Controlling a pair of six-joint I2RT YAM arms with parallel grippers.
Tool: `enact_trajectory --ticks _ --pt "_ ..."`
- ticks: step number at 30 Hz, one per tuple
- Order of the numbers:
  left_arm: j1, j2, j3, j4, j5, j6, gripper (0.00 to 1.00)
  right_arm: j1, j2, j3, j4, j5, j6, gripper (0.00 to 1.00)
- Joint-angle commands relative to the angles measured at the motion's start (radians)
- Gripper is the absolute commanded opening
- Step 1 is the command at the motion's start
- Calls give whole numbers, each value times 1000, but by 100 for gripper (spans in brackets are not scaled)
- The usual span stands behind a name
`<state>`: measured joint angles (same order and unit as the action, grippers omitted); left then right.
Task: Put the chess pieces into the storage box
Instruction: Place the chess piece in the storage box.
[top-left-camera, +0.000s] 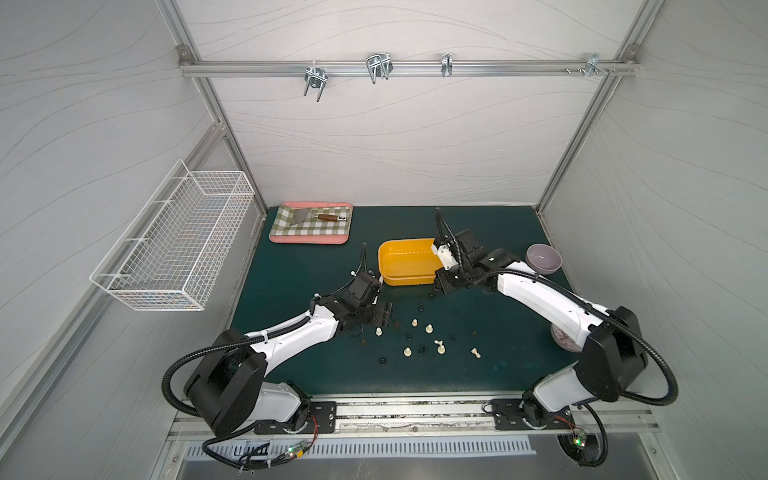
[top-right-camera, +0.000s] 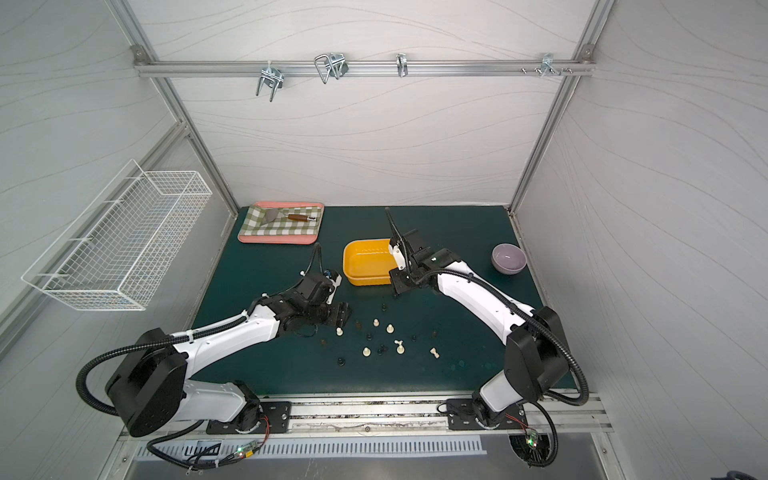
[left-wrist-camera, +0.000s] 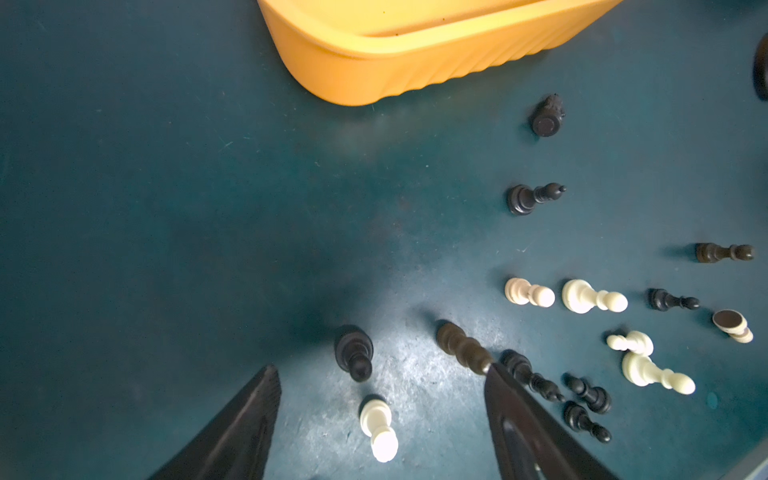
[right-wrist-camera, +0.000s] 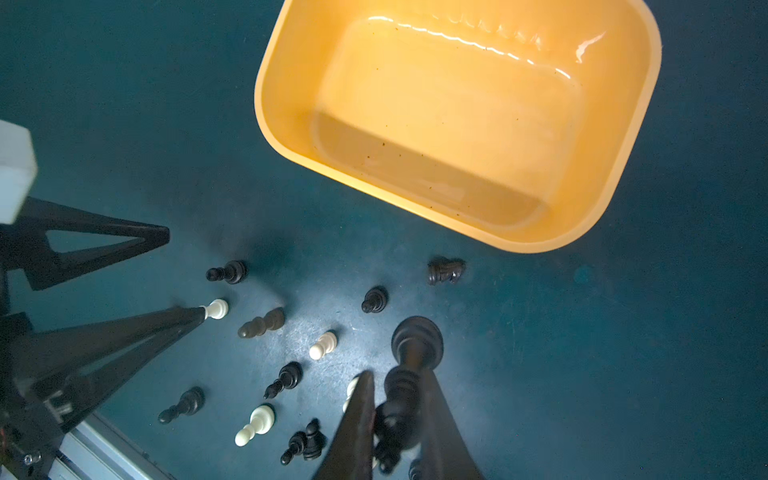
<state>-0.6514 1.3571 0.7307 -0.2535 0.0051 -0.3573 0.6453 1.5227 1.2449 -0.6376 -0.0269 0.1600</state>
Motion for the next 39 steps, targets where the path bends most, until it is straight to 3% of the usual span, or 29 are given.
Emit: enact_trajectory --ticks 1,39 --pt "-10 8 45 34 2 -19 78 -20 19 34 -33 -22 -40 9" --pt "-10 31 99 21 30 2 79 -152 309 350 -4 -113 -117 8"
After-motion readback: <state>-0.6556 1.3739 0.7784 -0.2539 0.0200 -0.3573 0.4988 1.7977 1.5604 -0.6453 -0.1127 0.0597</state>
